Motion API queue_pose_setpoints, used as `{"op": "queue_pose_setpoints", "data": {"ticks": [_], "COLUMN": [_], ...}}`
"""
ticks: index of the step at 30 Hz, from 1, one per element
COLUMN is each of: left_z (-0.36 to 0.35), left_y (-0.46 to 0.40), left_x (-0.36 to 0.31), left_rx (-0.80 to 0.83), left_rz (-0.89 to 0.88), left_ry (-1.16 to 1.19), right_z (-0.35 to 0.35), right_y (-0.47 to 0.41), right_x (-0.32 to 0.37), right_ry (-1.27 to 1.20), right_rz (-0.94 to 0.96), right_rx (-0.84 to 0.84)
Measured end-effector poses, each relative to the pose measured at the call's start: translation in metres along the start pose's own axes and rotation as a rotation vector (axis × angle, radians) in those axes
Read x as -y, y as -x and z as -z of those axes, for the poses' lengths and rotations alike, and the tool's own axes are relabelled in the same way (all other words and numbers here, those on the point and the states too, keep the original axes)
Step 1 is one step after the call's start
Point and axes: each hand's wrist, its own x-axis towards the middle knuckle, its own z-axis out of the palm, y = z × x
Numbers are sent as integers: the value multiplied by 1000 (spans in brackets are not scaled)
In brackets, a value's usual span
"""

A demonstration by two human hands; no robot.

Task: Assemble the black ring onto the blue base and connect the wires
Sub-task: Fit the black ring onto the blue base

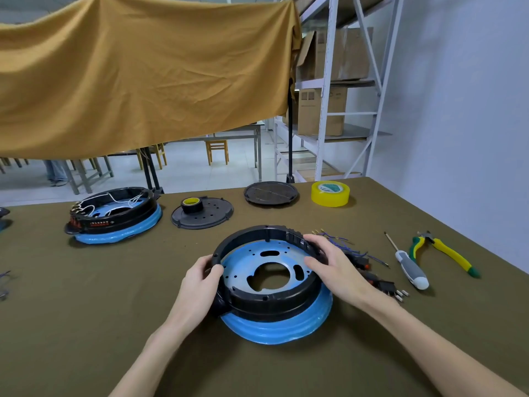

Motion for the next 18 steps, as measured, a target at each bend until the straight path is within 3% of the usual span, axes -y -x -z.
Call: {"op": "queue_pose_setpoints", "data": {"ticks": [10, 14, 18], "left_z": [-3, -1, -1], "left_y": [2, -2, 1], "left_x": [-8, -6, -5], "left_rx": [63, 222, 230], "left_rz": [-133, -108, -117], "left_ry": [19, 27, 17], "right_z": [12, 13, 14], "right_y": [30, 37, 28], "right_x": [-9, -20, -22], "right_ry": [32, 24, -44], "right_rz": [64, 14, -68], "right_rx": [-124, -120, -223]}}
